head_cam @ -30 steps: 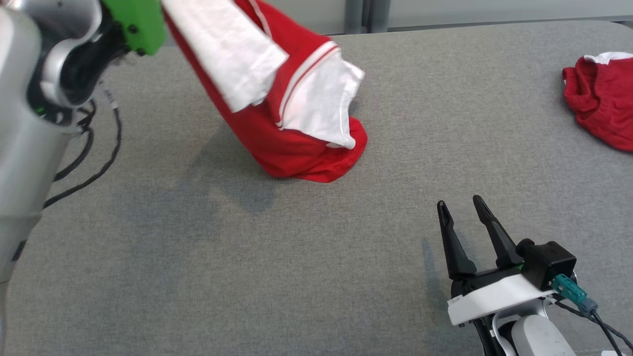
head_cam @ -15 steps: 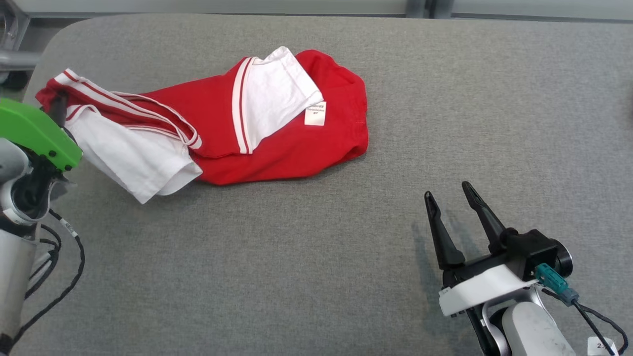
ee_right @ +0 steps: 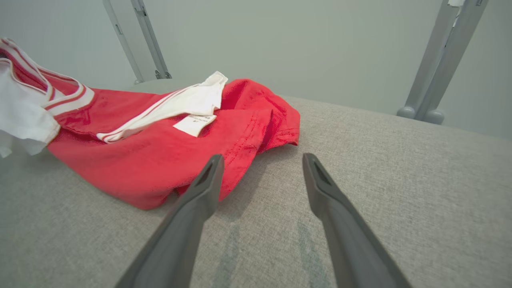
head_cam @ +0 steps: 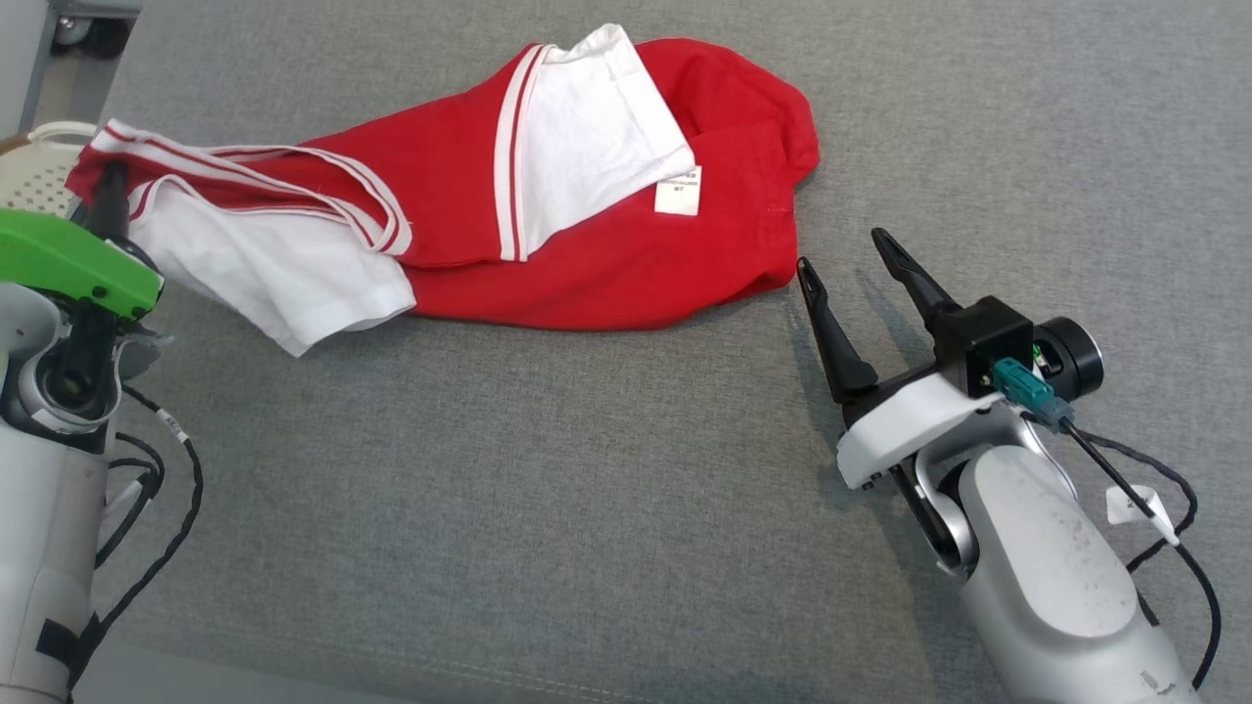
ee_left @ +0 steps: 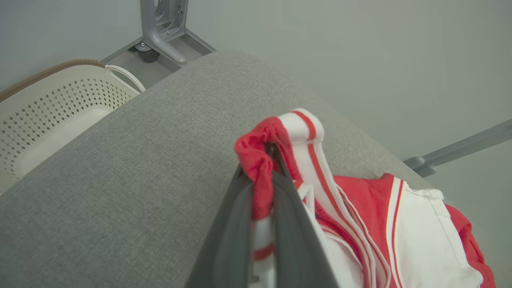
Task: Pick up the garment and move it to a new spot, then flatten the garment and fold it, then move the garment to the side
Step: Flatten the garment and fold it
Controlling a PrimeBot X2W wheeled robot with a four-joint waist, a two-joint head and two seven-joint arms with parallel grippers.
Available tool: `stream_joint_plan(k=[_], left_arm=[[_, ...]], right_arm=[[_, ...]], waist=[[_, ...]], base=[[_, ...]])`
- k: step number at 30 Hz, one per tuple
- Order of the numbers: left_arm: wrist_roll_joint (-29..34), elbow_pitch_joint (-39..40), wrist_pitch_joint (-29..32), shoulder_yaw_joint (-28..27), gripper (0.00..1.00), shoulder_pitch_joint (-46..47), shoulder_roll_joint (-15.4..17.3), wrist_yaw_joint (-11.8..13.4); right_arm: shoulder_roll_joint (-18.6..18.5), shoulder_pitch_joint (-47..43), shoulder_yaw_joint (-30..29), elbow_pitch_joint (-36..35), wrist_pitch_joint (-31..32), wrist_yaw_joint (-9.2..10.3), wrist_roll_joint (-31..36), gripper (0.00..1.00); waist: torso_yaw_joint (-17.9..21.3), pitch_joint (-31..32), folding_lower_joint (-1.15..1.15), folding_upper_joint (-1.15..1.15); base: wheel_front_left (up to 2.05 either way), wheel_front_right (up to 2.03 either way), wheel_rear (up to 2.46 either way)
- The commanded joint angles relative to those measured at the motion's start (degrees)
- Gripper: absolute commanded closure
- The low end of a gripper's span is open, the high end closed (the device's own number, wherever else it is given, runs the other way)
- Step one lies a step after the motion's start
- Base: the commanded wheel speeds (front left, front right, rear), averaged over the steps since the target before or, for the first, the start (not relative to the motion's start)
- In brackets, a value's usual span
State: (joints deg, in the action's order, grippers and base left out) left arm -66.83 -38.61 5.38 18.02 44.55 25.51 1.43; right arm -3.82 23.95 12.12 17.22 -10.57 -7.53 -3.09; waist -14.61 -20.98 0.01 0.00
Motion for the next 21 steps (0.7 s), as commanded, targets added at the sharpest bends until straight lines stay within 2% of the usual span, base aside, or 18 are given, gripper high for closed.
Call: stream_joint_plan(k=[1,7,12,13,14,18,21], left_arm=[[-0.05,-0.29,-0.50,-0.19,1.00,0.76,-0.24,-0.46],[-0.06,-3.11,-1.30,0.83,1.00,3.16,-2.88,-3.09],[0.02,-5.01,-1.58,1.35,1.00,3.77,-3.80,-4.59],[0.03,-5.29,-1.64,1.38,1.00,3.86,-3.73,-4.80],[0.06,-5.51,-1.71,1.41,1.00,3.96,-3.67,-5.02],[-0.59,-6.04,-1.76,1.11,1.00,3.61,-3.59,-5.69],[-1.09,-5.88,-1.72,0.84,1.00,2.69,-3.22,-6.04]], right_arm=[[-0.72,0.79,0.30,0.79,0.28,0.07,-0.20,0.00],[-0.94,6.61,3.10,9.69,2.58,0.05,-4.44,0.00],[-0.38,8.41,8.08,13.86,2.01,0.04,-9.85,0.00],[-0.40,8.73,8.57,14.38,1.83,0.04,-11.05,0.63],[-0.49,8.94,9.39,14.85,2.10,0.04,-12.55,1.00],[-1.69,9.82,12.09,14.21,2.18,0.04,-20.01,1.00],[-3.84,10.55,10.54,13.51,2.71,0.05,-23.31,1.00]], waist=[[-2.38,-2.29,-0.01,0.00],[-4.66,-2.70,-0.01,0.00],[-5.27,-2.12,-0.01,0.00],[-5.25,-1.99,-0.01,0.00],[-5.22,-1.85,-0.01,0.00],[-4.78,-0.96,-0.01,0.00],[-4.37,-0.15,-0.01,0.00]], base=[[0.00,0.00,0.00],[0.00,0.00,0.00],[0.00,0.00,0.00],[0.00,0.00,0.00],[0.00,0.00,0.00],[0.00,0.00,0.00],[0.00,0.00,0.00]])
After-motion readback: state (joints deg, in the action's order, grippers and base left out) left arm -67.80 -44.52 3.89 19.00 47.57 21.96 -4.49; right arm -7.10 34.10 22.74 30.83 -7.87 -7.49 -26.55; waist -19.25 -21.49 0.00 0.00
